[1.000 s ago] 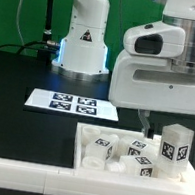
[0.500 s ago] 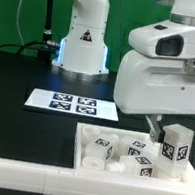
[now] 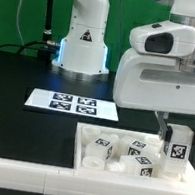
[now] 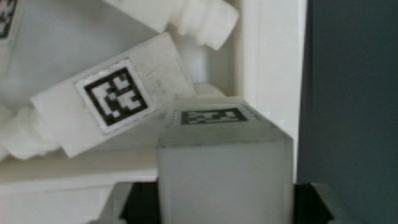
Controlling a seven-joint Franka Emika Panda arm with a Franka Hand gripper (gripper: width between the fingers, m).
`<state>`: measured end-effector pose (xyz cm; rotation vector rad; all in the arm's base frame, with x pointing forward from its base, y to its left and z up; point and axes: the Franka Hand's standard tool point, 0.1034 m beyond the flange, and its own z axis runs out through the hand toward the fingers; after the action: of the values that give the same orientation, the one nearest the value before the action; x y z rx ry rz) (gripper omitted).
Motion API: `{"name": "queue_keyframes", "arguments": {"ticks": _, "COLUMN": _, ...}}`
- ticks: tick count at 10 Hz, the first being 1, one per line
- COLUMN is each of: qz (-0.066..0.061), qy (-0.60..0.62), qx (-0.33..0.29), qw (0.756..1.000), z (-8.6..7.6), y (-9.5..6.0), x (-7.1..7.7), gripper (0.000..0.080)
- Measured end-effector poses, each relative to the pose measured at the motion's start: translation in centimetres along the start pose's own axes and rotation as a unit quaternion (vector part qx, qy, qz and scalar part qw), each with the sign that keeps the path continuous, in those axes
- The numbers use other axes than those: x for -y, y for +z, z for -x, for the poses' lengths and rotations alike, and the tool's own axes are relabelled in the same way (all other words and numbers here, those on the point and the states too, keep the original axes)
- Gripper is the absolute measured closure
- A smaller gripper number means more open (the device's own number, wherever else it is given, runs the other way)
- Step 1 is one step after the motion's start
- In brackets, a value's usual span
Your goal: Assemble one leg
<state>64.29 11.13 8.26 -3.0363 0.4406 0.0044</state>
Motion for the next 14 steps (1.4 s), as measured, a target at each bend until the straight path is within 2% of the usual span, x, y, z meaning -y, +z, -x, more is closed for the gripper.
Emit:
{"name": "queue_keyframes", "arguments": {"ticks": 1, "qz": -0.002, "qy": 0.061, "qx": 0.001, "qw": 0.998, "z": -0.04, "y": 0.00, "x": -0.01, "gripper": 0.0512}}
{"name": "queue_keyframes", "arguments": {"ticks": 3, "qz": -0.008, "qy": 0.247, "qx": 0.004, "qw": 0.969, "z": -0.12, "y": 0.07, "x": -0.05, "gripper": 0.0512}}
{"name": "queue_keyframes", "arguments": {"ticks": 4, "qz": -0.018, "qy": 0.325, "qx": 0.003, "qw": 0.946, "z": -0.24, "y": 0.14, "x": -0.30, "gripper": 0.0512}}
{"name": "queue_keyframes", "arguments": {"ticks": 5, "qz": -0.037, "qy": 0.403, "qx": -0.005, "qw": 0.914, "z": -0.09, "y": 0.16, "x": -0.55, "gripper": 0.0511}}
{"name": "queue_keyframes", "arguments": {"ticks": 8, "qz": -0.039, "qy": 0.384, "qx": -0.007, "qw": 0.922, "z": 0.10, "y": 0.15, "x": -0.44, "gripper": 0.0511}}
{"name": "queue_keyframes", "arguments": {"ticks": 9, "qz": -0.035, "qy": 0.340, "qx": -0.005, "qw": 0.940, "z": 0.26, "y": 0.06, "x": -0.19, "gripper": 0.0322}}
{"name": "queue_keyframes", "arguments": {"ticks": 10, "qz": -0.030, "qy": 0.248, "qx": -0.006, "qw": 0.968, "z": 0.12, "y": -0.24, "x": -0.05, "gripper": 0.0322}}
{"name": "queue_keyframes", "arguments": {"ticks": 11, "qz": -0.027, "qy": 0.152, "qx": -0.010, "qw": 0.988, "z": 0.02, "y": -0.28, "x": -0.06, "gripper": 0.0184}}
{"name": "queue_keyframes", "arguments": {"ticks": 12, "qz": -0.017, "qy": 0.053, "qx": -0.007, "qw": 0.998, "z": 0.10, "y": -0.16, "x": -0.03, "gripper": 0.0159}}
{"name": "queue_keyframes", "arguments": {"ticks": 14, "qz": -0.017, "qy": -0.014, "qx": -0.008, "qw": 1.000, "z": 0.09, "y": -0.12, "x": -0.03, "gripper": 0.0151}}
